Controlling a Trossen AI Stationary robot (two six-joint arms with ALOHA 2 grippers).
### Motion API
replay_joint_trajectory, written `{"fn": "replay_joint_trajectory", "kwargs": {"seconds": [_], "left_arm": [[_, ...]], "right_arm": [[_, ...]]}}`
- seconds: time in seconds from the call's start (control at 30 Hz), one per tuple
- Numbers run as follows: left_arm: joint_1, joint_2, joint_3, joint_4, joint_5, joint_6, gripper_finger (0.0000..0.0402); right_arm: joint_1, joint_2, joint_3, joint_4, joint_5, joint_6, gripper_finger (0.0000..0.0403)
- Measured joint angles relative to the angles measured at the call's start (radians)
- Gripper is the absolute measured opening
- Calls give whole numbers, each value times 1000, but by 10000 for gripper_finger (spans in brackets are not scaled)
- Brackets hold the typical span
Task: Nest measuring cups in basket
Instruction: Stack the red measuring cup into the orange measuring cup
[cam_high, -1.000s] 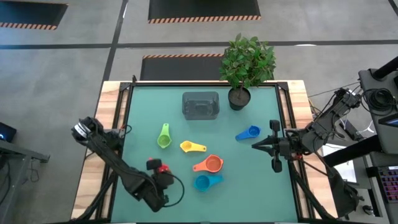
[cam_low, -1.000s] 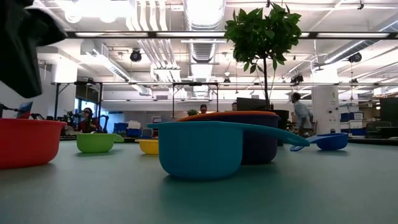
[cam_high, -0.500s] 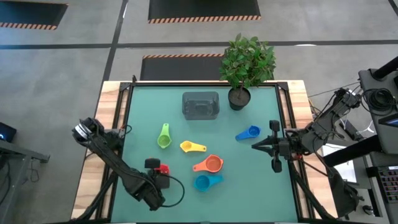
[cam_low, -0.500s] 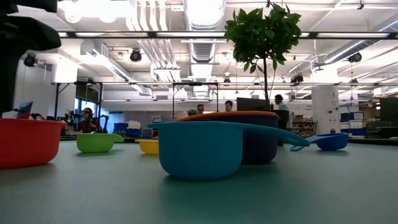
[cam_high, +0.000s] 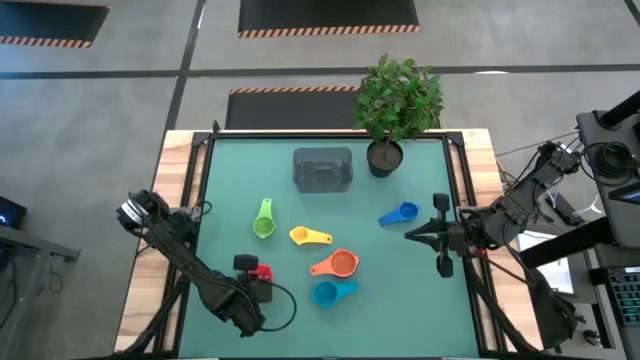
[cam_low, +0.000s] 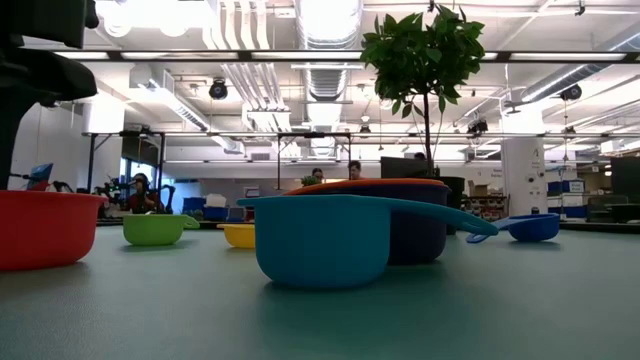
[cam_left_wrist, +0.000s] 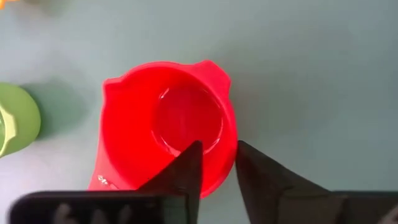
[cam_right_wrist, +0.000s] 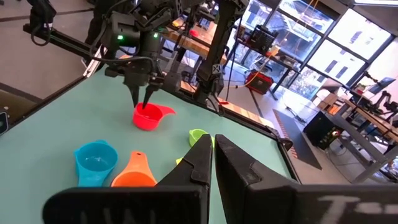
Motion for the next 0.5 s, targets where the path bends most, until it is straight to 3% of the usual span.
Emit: {"fn": "replay_joint_trajectory", "kwargs": {"seconds": [0.17,0.5], "left_arm": [[0,0,0,10,0,0,9],[18,-18,12,100,0,-33,2]], "right_arm": [[0,0,0,0,0,0,9],[0,0,0,0,0,0,9]]}}
